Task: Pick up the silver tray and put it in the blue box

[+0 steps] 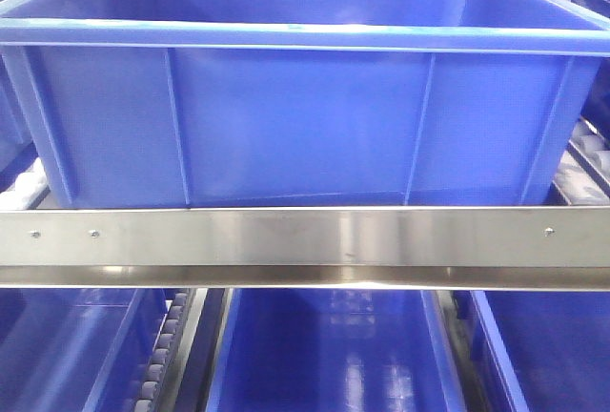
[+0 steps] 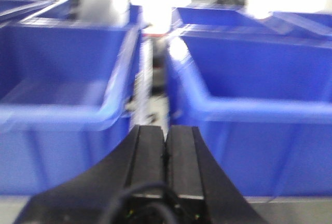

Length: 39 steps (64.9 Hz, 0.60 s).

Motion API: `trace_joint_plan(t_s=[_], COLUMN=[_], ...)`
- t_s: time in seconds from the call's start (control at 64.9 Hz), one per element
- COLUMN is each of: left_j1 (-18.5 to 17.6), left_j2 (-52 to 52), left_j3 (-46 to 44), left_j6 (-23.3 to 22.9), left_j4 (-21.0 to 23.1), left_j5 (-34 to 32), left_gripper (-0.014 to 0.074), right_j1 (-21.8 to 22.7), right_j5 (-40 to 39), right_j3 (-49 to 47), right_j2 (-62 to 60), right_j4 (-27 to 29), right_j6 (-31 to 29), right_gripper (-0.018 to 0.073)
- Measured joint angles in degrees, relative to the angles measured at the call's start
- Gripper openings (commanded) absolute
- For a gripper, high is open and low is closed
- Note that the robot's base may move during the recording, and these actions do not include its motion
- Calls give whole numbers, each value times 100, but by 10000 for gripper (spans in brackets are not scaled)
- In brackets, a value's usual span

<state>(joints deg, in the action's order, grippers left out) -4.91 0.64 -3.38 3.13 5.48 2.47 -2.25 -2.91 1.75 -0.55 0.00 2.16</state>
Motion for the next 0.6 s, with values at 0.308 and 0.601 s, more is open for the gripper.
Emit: trace_joint_plan(t_s=[0.308, 0.601], left_j1=[58, 58], left_j2=[0, 0], left_j3=[502, 502], left_j6=[49, 49], left_j4=[-54, -65], left_j5=[-330, -375], left_gripper=[-94, -94], right_j1=[0, 0], right_j5=[0, 0], right_j3=[0, 0], right_j2=[0, 0], right_j4=[0, 0], right_j6=[0, 0], right_gripper=[49, 49])
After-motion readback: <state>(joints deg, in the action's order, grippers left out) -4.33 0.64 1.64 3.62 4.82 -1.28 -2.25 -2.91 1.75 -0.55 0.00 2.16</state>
